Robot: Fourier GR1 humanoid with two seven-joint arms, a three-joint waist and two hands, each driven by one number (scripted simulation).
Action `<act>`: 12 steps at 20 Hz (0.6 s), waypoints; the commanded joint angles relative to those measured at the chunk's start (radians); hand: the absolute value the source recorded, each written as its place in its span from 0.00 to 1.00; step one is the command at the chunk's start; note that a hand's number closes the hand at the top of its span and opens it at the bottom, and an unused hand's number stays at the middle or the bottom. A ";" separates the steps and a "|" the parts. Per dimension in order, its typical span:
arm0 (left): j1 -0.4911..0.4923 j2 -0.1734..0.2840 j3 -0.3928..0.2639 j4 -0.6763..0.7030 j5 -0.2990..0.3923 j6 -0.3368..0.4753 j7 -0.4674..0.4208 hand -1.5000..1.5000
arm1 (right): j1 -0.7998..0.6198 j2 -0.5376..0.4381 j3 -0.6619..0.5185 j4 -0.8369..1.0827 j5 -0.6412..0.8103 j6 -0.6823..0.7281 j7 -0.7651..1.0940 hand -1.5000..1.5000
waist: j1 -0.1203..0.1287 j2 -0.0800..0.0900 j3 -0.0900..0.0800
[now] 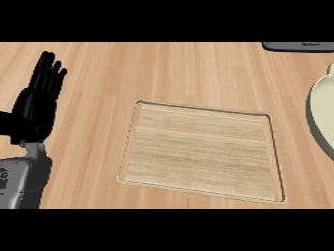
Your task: Pick the tomato from the tray and place it in the pot
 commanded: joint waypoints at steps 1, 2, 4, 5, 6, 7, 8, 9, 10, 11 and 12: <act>0.007 0.034 0.031 0.017 0.034 -0.045 0.002 0.50 | -0.037 -0.009 0.013 0.211 -0.007 0.051 -0.065 0.00 | 0.008 0.003 0.001; -0.005 -0.013 -0.005 -0.004 0.006 -0.002 0.002 0.50 | -0.104 -0.039 0.014 0.282 -0.006 0.063 -0.086 0.00 | 0.016 0.005 0.002; 0.043 0.006 -0.004 -0.049 0.005 -0.015 0.015 0.50 | -0.109 -0.062 0.038 0.319 -0.003 0.101 -0.177 0.00 | 0.007 -0.001 0.001; -0.058 0.019 0.026 0.051 0.006 -0.010 0.007 0.50 | -0.163 -0.060 0.067 0.340 0.020 0.103 -0.160 0.00 | -0.001 0.001 0.000; -0.022 0.033 0.059 0.084 0.042 -0.053 -0.045 0.50 | -0.119 -0.039 0.056 0.330 -0.003 0.092 -0.222 0.00 | -0.010 -0.001 0.000; -0.048 -0.004 0.009 0.017 -0.014 0.026 0.028 0.50 | -0.172 -0.035 0.057 0.333 -0.011 0.093 -0.214 0.00 | -0.007 -0.003 0.000; 0.034 0.011 0.035 0.031 0.014 -0.029 -0.054 0.50 | -0.121 -0.037 0.023 0.332 -0.046 0.075 -0.277 0.00 | -0.012 -0.004 -0.001; 0.010 0.007 0.009 -0.015 0.009 -0.008 0.046 0.50 | -0.153 -0.032 0.015 0.335 -0.071 0.121 -0.285 0.00 | -0.008 -0.005 0.000; 0.003 -0.026 -0.001 0.059 -0.025 0.012 -0.047 0.50 | -0.180 -0.030 -0.001 0.375 -0.080 0.092 -0.306 0.00 | -0.008 -0.001 0.000; -0.002 -0.025 -0.012 -0.008 -0.030 0.036 0.021 0.50 | -0.164 -0.006 -0.020 0.321 -0.126 0.144 -0.280 0.00 | -0.018 -0.008 -0.001; 0.007 0.007 0.017 -0.009 0.003 -0.004 0.021 0.50 | -0.189 0.010 -0.029 0.337 -0.144 0.156 -0.267 0.00 | -0.013 -0.007 -0.001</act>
